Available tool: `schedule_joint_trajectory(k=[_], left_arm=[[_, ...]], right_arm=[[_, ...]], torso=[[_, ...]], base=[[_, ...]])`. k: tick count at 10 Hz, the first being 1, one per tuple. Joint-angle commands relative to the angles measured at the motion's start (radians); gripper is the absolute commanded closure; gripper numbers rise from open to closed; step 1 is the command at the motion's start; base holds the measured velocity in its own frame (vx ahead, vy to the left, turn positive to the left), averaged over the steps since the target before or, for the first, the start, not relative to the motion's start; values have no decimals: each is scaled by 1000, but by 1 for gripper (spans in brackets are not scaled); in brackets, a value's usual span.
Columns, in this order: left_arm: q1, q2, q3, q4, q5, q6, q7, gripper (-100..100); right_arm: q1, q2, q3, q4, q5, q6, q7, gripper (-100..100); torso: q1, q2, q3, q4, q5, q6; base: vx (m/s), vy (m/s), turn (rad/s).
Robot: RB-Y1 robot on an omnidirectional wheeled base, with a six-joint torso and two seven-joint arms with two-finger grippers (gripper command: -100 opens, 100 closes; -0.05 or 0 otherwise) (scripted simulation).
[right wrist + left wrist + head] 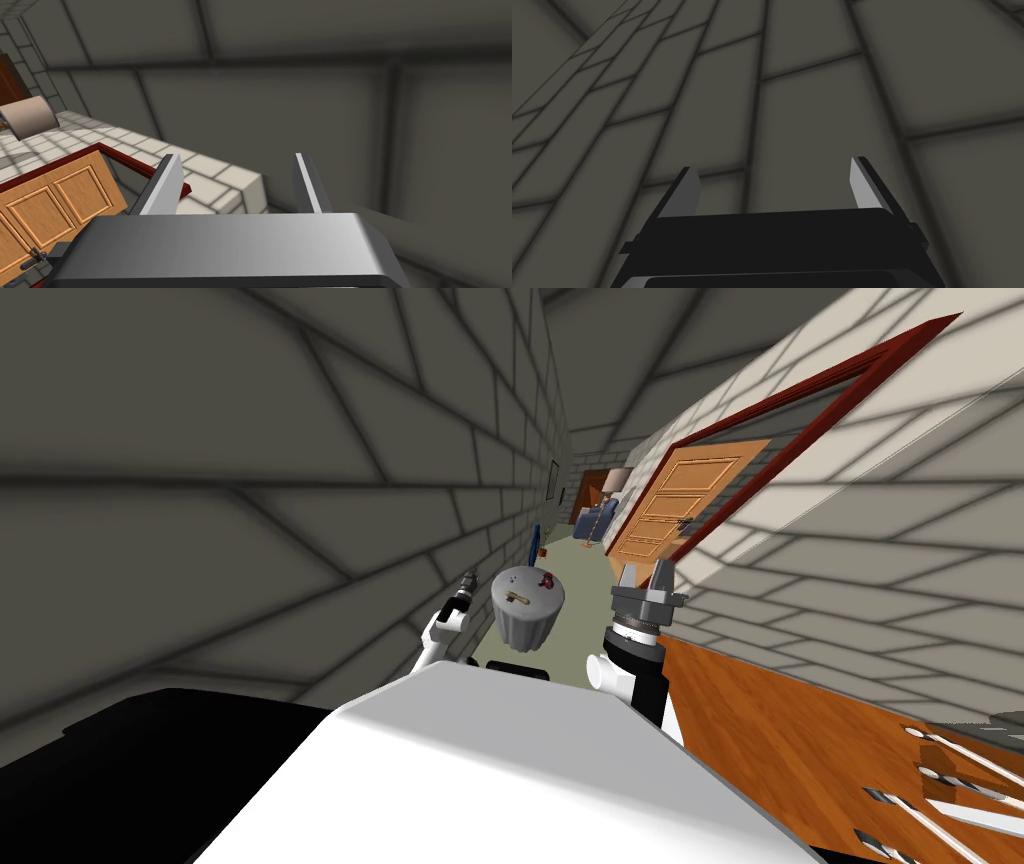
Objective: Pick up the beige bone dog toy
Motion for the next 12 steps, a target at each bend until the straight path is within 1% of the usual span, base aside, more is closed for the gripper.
schedule_joint_trajectory(k=[1, 2, 3, 4, 5, 6, 7, 8, 9, 10, 11, 12], left_arm=[[-15, -5, 2, 42, -4, 32, -1, -100], [-48, -7, 12, 72, -10, 73, 2, -100], [-48, -7, 12, 90, -10, 79, 2, -100], [-82, -9, 22, 116, -17, 124, 5, -100], [-82, -9, 22, 139, -17, 126, 5, -100], [-116, -11, 33, 171, -25, 171, 9, -100], [-116, -11, 33, 189, -25, 173, 9, -100], [-149, -13, 45, 238, -34, 212, 15, -100], [-149, -13, 45, 239, -34, 221, 15, -100], [-183, -16, 57, 280, -45, 263, 20, -100], [-183, -16, 57, 290, -45, 268, 20, -100], [-216, -19, 69, 331, -56, 308, 27, -100]], right_arm=[[0, 0, 0, 0, 0, 0, 0, 0], [0, 0, 0, 0, 0, 0, 0, 0], [0, 0, 0, 0, 0, 0, 0, 0], [0, 0, 0, 0, 0, 0, 0, 0], [0, 0, 0, 0, 0, 0, 0, 0], [0, 0, 0, 0, 0, 0, 0, 0], [0, 0, 0, 0, 0, 0, 0, 0], [0, 0, 0, 0, 0, 0, 0, 0], [0, 0, 0, 0, 0, 0, 0, 0], [0, 0, 0, 0, 0, 0, 0, 0], [0, 0, 0, 0, 0, 0, 0, 0], [0, 0, 0, 0, 0, 0, 0, 0]], torso=[[0, 0, 0, 0, 0, 0], [0, 0, 0, 0, 0, 0], [0, 0, 0, 0, 0, 0], [0, 0, 0, 0, 0, 0], [0, -1, 0, 0, 0, 0], [0, -1, 0, 0, 0, 0], [0, -1, -1, 0, 0, 0], [0, -1, -1, 0, 0, 0], [-1, -1, -1, 0, 0, 0], [0, -1, 0, 0, 0, -1], [-1, -1, -1, 0, 0, 0], [0, -1, -1, 0, 0, -1]], base=[[-3, -13, -36], [0, -22, -56], [1, -16, -36], [6, -19, -72], [8, -14, -34], [14, -21, -60], [10, -21, -47], [13, -28, -86], [14, -21, -39], [21, -27, -88], [17, -22, -43], [18, -27, -70]])
